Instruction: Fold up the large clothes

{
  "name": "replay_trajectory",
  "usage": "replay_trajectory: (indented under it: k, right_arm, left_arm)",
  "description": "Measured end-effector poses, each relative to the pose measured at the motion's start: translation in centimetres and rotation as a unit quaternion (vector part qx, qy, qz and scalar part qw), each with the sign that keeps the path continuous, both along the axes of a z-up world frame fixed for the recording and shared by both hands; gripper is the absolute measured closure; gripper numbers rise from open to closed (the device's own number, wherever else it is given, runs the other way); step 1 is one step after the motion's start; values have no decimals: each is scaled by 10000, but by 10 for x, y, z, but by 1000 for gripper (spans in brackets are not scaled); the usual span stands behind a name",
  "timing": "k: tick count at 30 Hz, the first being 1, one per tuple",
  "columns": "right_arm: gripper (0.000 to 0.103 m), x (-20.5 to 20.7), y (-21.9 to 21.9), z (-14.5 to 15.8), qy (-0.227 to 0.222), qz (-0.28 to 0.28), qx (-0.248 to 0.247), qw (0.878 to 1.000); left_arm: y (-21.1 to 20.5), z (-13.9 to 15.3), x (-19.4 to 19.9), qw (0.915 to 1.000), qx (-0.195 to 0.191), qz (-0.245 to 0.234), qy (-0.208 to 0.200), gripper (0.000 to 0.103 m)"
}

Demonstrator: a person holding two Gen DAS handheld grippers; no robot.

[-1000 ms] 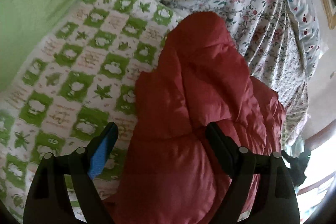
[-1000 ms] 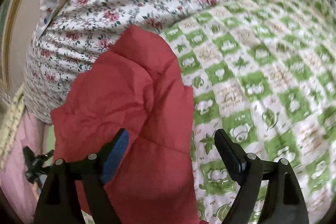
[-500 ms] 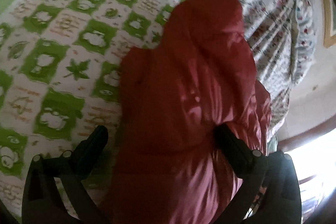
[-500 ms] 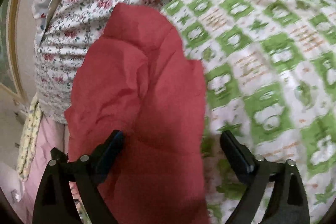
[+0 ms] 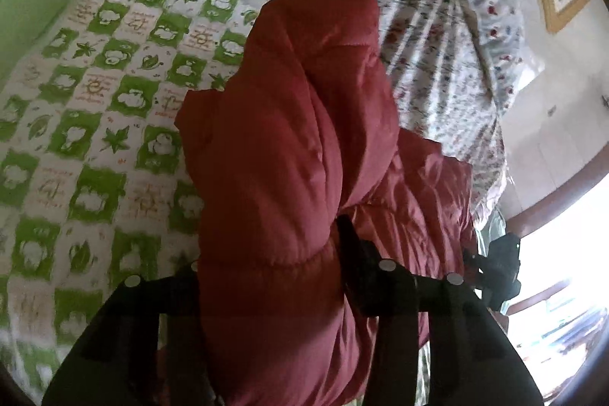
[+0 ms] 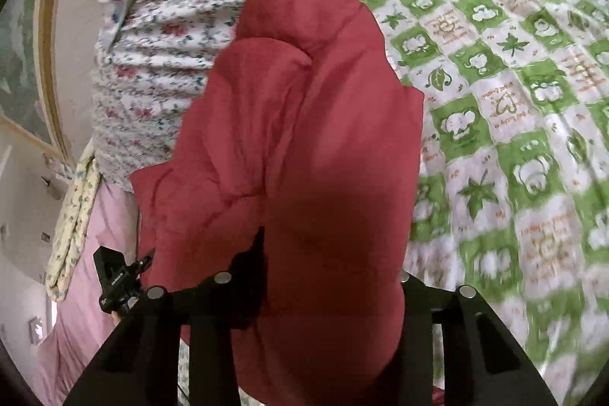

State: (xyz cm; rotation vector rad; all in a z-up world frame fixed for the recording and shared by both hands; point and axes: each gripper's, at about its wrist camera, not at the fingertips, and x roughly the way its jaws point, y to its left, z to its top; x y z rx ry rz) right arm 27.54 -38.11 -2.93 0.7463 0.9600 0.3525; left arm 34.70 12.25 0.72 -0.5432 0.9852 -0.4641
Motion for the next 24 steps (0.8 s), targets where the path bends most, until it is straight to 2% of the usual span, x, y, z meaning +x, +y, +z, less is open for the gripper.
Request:
replay_trajectory:
  k: [7, 14, 19, 24]
  right_arm:
    - [64, -63, 6, 18, -83, 202, 112, 9997]
    - [64, -137, 14, 20, -72, 281, 300, 9991]
    - [64, -171, 20, 17, -63, 278, 329, 9991]
    - [63, -184, 19, 8, -49, 207, 401, 9990]
  left_arm:
    - [16, 13, -73, 9997, -154, -70, -186, 63]
    - [35, 4, -143, 9990, -442, 33, -99, 63]
    - [42, -1, -182, 9991, -412, 61, -55, 63]
    - [51, -11, -203, 9987, -495, 139, 14, 63]
